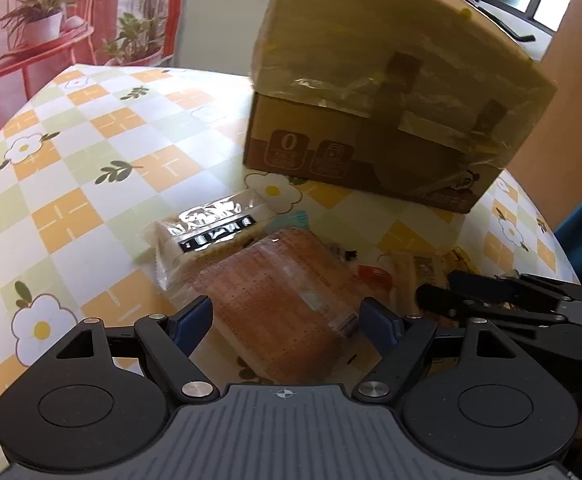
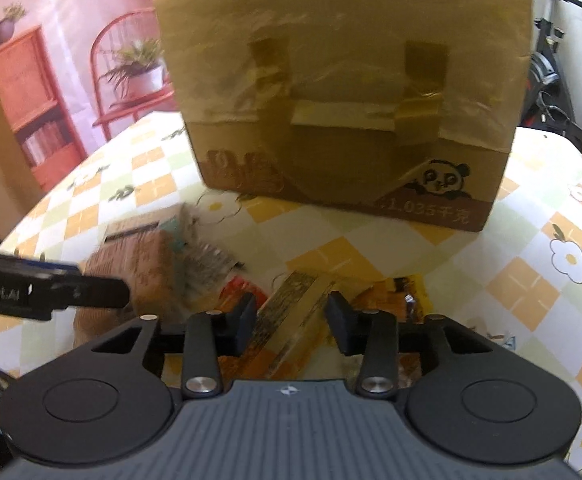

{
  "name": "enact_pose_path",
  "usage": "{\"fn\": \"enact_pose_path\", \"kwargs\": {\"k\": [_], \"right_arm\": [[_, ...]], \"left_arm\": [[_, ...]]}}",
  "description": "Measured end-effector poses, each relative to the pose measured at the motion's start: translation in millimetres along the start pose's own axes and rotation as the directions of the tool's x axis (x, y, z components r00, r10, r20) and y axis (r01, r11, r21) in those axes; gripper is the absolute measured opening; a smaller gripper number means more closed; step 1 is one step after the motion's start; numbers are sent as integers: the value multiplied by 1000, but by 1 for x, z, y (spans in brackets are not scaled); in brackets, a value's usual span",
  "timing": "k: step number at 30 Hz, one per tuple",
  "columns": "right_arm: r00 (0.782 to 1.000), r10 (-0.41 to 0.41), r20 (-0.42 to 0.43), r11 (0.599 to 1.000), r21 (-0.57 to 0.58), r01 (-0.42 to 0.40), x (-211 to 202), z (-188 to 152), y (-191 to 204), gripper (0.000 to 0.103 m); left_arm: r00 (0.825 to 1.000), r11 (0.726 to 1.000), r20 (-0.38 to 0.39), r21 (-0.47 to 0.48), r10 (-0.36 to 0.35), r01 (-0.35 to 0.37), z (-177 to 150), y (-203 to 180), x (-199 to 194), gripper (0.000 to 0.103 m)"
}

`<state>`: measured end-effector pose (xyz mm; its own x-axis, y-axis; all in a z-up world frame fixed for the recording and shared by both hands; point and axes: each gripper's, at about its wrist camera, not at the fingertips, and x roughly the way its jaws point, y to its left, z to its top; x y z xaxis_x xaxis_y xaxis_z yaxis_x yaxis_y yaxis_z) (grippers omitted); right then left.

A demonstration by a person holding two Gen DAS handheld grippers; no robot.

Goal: Organize snacks
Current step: 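Lower both tools back to the remaining snacks in front of the box, then grasp the brown bread pack with left tool while right tool grasps striped snack bar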

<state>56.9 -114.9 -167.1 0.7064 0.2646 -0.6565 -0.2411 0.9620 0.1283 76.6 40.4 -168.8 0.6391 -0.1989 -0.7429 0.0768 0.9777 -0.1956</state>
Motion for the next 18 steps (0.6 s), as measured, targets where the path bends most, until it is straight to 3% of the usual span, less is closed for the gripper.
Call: {"fn": "enact_pose_path", "kwargs": {"k": [9, 18], "right_arm": [[999, 8, -31, 1000, -21, -9, 6, -3, 2, 53], [999, 19, -29, 1000, -16, -20, 4, -5, 0, 53]], "left_arm": [[1000, 1000, -29, -21, -1, 1, 0, -1, 6, 82], [999, 998, -44, -58, -15, 12, 4, 6, 16, 85]]}}
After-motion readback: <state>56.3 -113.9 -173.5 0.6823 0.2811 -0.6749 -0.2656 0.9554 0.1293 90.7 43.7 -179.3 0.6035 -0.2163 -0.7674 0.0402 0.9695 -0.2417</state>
